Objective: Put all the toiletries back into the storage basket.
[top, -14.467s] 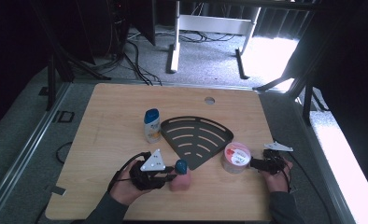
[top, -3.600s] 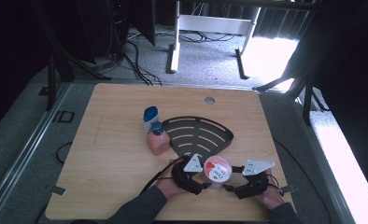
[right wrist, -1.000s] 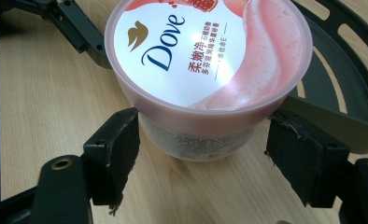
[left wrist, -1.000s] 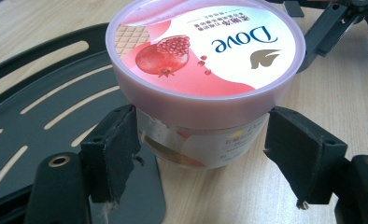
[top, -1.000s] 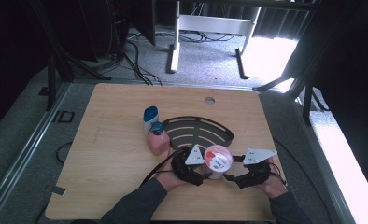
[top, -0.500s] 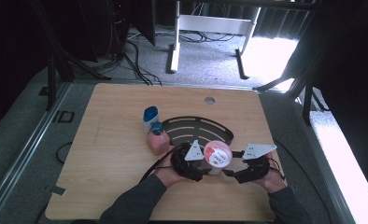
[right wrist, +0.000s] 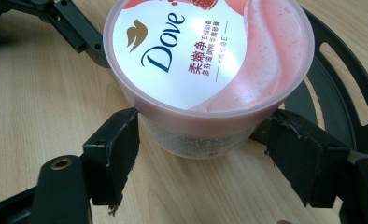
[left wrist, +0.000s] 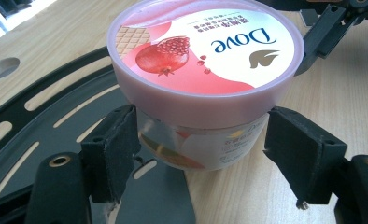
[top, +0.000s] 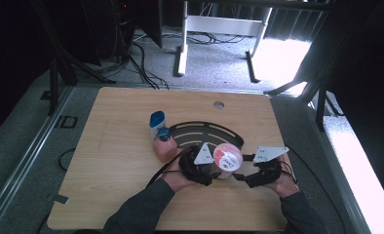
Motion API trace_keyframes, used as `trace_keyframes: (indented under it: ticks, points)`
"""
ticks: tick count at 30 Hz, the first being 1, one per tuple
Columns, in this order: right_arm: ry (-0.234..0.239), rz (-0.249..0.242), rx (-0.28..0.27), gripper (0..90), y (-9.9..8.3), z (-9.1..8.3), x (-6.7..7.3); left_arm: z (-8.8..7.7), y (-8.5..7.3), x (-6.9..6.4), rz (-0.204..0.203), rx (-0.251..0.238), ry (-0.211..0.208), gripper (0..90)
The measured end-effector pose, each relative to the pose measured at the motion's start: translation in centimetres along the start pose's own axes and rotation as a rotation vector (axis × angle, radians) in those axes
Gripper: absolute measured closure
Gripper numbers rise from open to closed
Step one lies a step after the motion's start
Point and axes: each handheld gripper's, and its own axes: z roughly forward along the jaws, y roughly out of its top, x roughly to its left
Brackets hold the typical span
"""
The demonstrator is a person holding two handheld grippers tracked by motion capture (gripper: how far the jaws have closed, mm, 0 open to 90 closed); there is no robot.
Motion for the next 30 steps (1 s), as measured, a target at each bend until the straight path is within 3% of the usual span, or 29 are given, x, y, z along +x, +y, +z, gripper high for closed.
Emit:
trace_keyframes:
  ticks: [30]
  points:
    - [-0.002,-0.001,0.007,24.0,0.9,0.6,-1.7,0.6,0.3,1.5,-0.03,-0.004,0.015,26.5]
